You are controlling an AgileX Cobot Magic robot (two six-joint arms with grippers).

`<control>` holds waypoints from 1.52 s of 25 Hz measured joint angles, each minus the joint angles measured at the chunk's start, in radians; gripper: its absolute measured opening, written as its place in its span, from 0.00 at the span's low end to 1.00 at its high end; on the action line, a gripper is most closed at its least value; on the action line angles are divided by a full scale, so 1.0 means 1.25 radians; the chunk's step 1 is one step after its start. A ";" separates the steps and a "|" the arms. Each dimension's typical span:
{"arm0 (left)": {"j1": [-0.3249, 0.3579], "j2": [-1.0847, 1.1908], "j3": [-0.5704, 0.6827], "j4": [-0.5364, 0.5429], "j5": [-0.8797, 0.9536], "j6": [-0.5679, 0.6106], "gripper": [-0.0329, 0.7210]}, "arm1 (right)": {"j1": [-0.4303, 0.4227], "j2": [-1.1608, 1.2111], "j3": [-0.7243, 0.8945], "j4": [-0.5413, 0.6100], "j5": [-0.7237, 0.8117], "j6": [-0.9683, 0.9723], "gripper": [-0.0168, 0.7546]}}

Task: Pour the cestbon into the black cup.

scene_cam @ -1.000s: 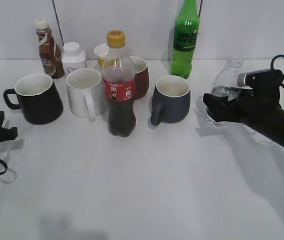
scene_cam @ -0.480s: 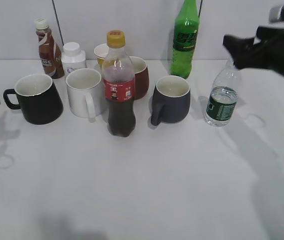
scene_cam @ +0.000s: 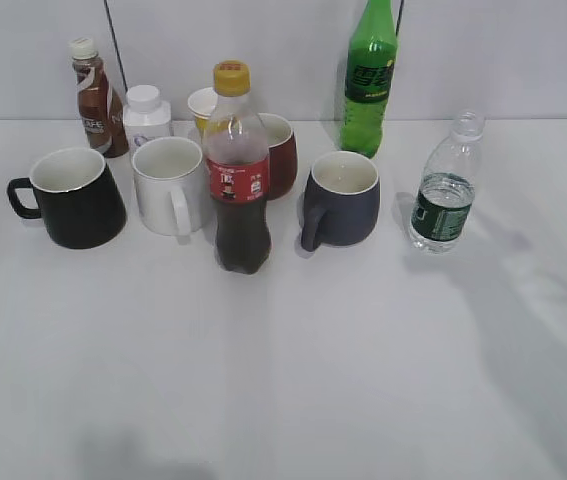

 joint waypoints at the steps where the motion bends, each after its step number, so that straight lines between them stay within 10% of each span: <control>1: 0.000 -0.058 -0.006 -0.002 0.068 0.000 0.71 | 0.018 -0.038 0.000 0.000 0.077 0.005 0.87; 9: 0.000 -0.376 -0.083 0.013 0.481 -0.050 0.71 | 0.230 -0.366 0.000 0.107 0.588 -0.043 0.85; 16: 0.004 -0.507 -0.098 0.098 0.772 -0.130 0.70 | 0.256 -0.594 0.061 0.217 0.989 -0.146 0.82; 32: 0.008 -0.630 -0.077 0.122 0.751 -0.135 0.66 | 0.251 -0.819 0.152 0.267 0.954 -0.210 0.79; 38: 0.008 -0.630 -0.076 0.122 0.747 -0.135 0.64 | 0.052 -0.874 0.152 0.267 0.952 -0.211 0.79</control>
